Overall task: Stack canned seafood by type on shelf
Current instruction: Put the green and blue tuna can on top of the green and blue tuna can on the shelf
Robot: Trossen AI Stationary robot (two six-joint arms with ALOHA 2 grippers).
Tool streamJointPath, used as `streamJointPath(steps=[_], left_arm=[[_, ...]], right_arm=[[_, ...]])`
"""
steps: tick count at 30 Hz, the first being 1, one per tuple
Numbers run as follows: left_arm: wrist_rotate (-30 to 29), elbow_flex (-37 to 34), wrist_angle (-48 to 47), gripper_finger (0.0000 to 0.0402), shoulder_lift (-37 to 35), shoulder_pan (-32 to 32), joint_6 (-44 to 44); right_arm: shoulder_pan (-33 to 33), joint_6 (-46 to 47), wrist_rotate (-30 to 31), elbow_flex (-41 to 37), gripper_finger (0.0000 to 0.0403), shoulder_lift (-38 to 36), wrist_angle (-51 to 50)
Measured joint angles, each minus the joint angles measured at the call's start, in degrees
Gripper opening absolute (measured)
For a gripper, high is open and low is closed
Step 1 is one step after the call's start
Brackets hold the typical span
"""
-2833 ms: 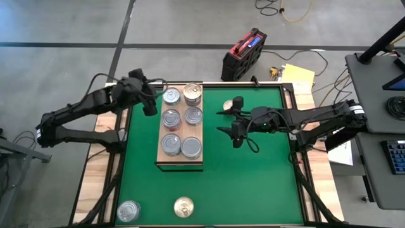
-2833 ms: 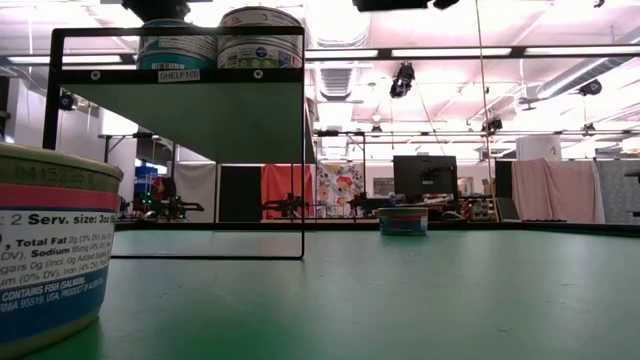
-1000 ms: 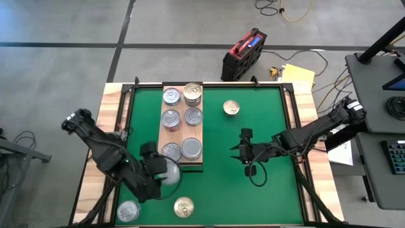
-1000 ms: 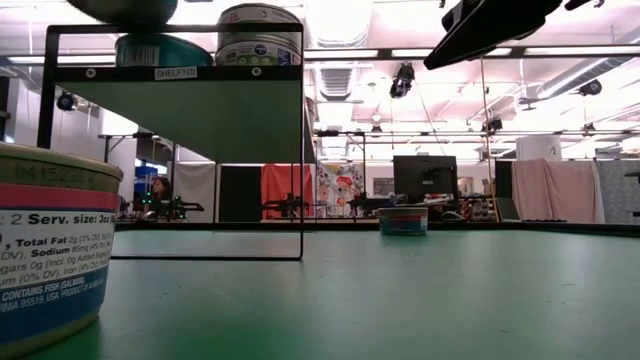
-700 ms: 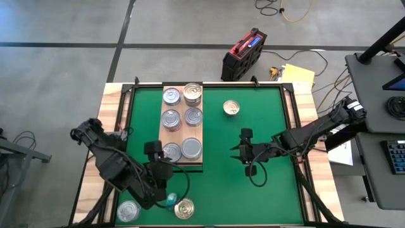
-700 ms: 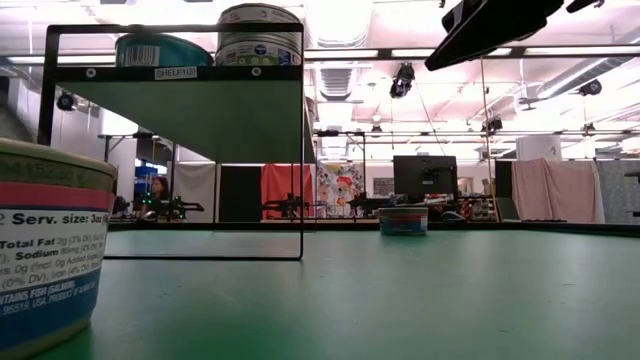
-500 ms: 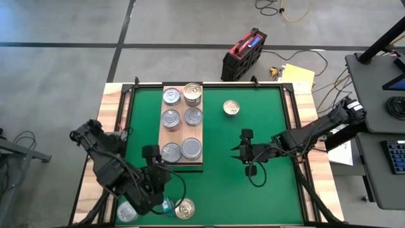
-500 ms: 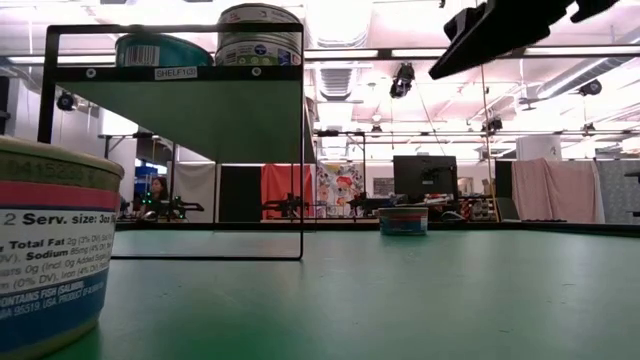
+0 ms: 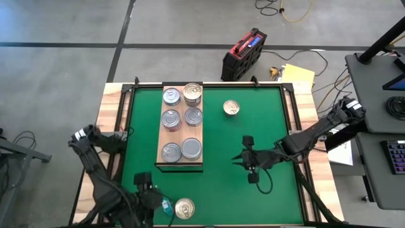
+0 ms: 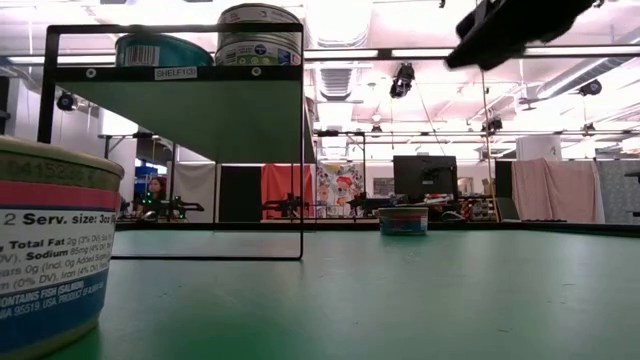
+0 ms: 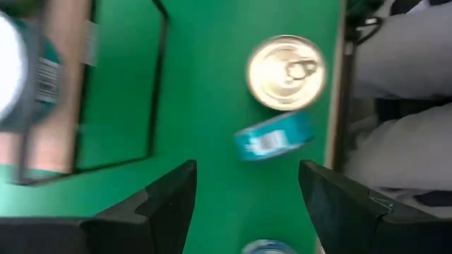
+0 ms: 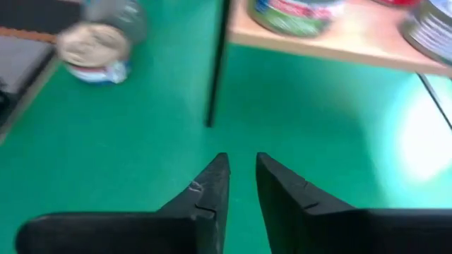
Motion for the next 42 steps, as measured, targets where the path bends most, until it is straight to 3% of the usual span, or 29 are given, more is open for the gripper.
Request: streamJointPath(steps=[8, 14, 21, 24, 33, 42], left_arm=[[-1.45, -0.07, 2.19, 0.0232, 3.49, -3.16, -4.66], [-1.21, -0.07, 2.23, 0.0232, 6.68, -3.35, -6.10], [-5.30, -0.07, 1.91, 0.0232, 9.05, -3.05, -1.00], [-4.19, -0.07, 1.55, 0.0232, 9.06, -2.13, -0.61], [-3.33, -0.38, -0.90, 0.0232, 9.29, -1.41, 17.63], [4.47, -0.98, -0.32, 0.0232, 9.28, 2.78, 32.85]], right_arm=[[4.55, 1.90, 0.04, 0.00, 0.0013, 0.09, 3.45], [6.21, 5.68, 0.04, 0.02, 0.0009, 0.11, 3.58], [7.60, 5.79, 0.00, 0.02, 0.0009, 0.11, 3.34], [7.61, 6.18, -0.01, 0.02, 0.0009, 0.11, 3.25], [7.60, 4.61, -0.18, 0.07, 0.0009, 0.10, 2.86], [7.58, 4.61, 0.00, 0.07, 0.0009, 0.09, 2.86]])
